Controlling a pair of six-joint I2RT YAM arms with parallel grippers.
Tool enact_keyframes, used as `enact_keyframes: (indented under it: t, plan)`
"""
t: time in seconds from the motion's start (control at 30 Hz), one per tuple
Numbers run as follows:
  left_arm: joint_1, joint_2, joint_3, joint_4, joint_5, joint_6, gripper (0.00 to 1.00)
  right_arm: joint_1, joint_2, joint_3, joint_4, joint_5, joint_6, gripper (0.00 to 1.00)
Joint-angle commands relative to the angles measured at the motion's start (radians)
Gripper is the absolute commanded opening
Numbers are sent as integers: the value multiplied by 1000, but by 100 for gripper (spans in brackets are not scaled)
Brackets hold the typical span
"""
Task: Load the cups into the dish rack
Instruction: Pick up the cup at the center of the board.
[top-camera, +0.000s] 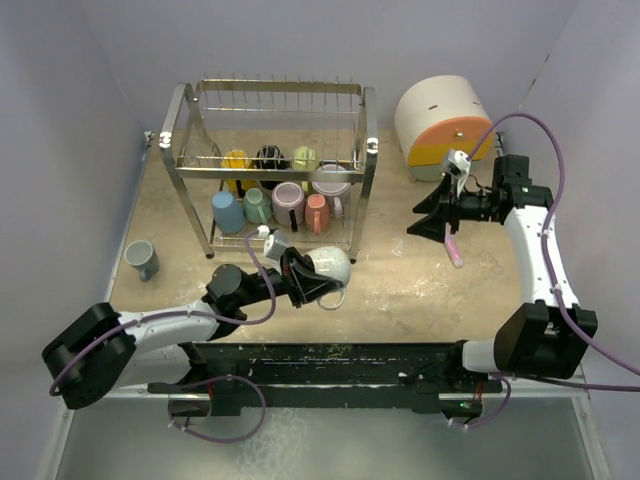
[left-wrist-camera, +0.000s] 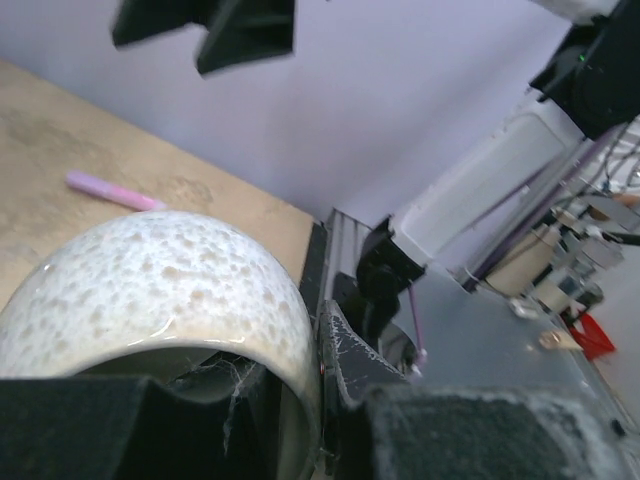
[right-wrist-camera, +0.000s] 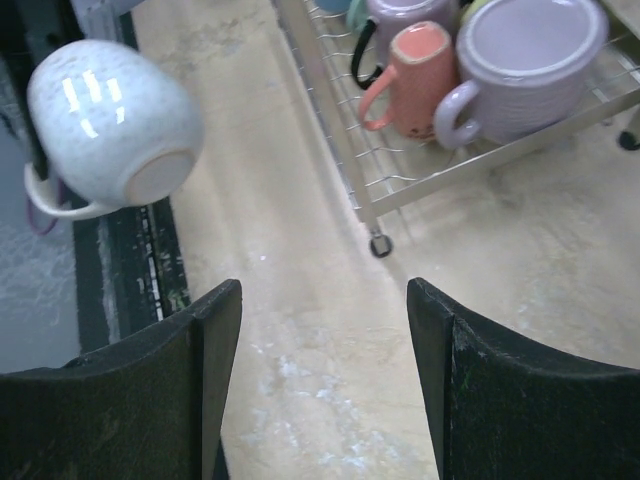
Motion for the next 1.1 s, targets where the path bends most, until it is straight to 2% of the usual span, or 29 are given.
enact_keyframes:
  t: [0.0,0.07,0.13,0.33,0.53,0.57,0.63,0.7,0.8,0.87,0.9,0.97,1.07]
  plan:
    - [-4,64,6,465,-158,82,0,54,13,-9,-190,-31,-123,69]
    - [-5,96,-4,553,-196,103,0,80,32,-15,-248,-70,-175,69]
    - [-8,108,4,567,-231,120,0,117,53,-21,-290,-115,-221,69]
    - [-34,104,38,568,-327,195,0,184,93,-32,-247,-197,-151,75]
    - [-61,92,71,568,-397,258,0,197,178,26,-395,-257,-310,80]
    - [-67,95,77,568,-402,264,0,197,200,51,-421,-244,-311,82]
    - [-73,101,90,568,-408,272,0,197,231,93,-413,-194,-265,99]
    - [-78,103,97,567,-414,279,0,196,229,102,-318,-113,-152,100]
    - [-85,99,97,568,-421,286,0,197,88,-57,136,119,261,100]
    - [-86,92,92,568,-429,288,0,197,-34,-157,348,218,428,100]
    - [-87,87,90,567,-432,292,0,197,-75,-188,407,214,494,100]
    - [-87,72,85,567,-441,301,0,197,-114,-205,427,128,517,100]
    - [-88,47,87,568,-444,318,0,208,-95,-168,317,-15,455,100]
